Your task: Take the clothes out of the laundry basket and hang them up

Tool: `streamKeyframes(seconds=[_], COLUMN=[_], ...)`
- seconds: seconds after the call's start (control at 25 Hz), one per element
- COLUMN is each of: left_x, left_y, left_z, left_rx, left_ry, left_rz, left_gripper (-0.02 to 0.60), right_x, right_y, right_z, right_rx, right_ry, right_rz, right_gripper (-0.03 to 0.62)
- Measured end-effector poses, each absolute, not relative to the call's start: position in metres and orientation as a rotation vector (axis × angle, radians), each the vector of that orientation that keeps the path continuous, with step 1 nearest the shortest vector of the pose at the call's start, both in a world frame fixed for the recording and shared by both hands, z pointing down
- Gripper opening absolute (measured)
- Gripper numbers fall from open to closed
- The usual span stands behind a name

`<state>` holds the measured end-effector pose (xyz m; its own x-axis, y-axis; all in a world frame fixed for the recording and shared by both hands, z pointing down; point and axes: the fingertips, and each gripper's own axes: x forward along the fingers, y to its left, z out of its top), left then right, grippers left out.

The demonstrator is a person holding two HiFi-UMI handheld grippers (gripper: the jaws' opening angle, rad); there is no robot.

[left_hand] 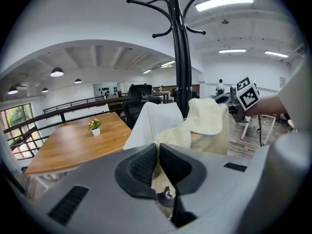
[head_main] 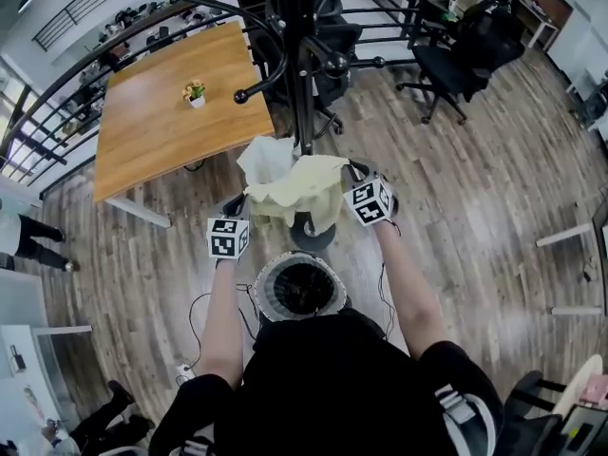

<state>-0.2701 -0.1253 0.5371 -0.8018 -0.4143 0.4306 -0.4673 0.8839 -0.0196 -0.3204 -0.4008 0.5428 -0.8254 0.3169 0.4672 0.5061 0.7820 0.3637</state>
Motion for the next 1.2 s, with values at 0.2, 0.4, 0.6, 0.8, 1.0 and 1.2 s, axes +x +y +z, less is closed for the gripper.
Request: streamKeyframes(seconds=[0.2,0.4,0.6,0.8,1.0,1.2], left_x=[-0.262,-0.259,-0.256,-0.253,-0.243,-0.230], left_y=[-0.141,-0.154,-0.167,-0.177,-0.181,-0.185], left_z=[0.558,0.574,0.587,0.590,0.587,0.588], left_rx=[0.689,0.721,0.721,0.739,0.747,0.748], left_ry=[-2.583,-2.528,-2.509,-2.520,-2.535,-2.548], left_rz=[0.165,0.163,0.162,0.131,0.105,0.082], left_gripper=[0.037,0.037,0.108,0.170,0.175,0.175], right_x=[-0.303,-0.291,-0.277,-0.265,-0.255,-0.244], right_y=[-0.393,-0.385,-0.376,-0.369,-0.368,-0.377], right_z=[0.578,0.595,0.598,0.599,0.585,0.573], right_rx=[-0.729,-0.808,-0.895,-0.950,-1.005,-1.010], right_ry=[-2.517,-2.479,-2.456,-2.444,-2.463,-2.502], right_rz=[-0.642,-0.586,-0.564,-0.539,-0.492,-0.473], right_gripper=[0.035,0.058,0.109,0.146,0.190,0.193])
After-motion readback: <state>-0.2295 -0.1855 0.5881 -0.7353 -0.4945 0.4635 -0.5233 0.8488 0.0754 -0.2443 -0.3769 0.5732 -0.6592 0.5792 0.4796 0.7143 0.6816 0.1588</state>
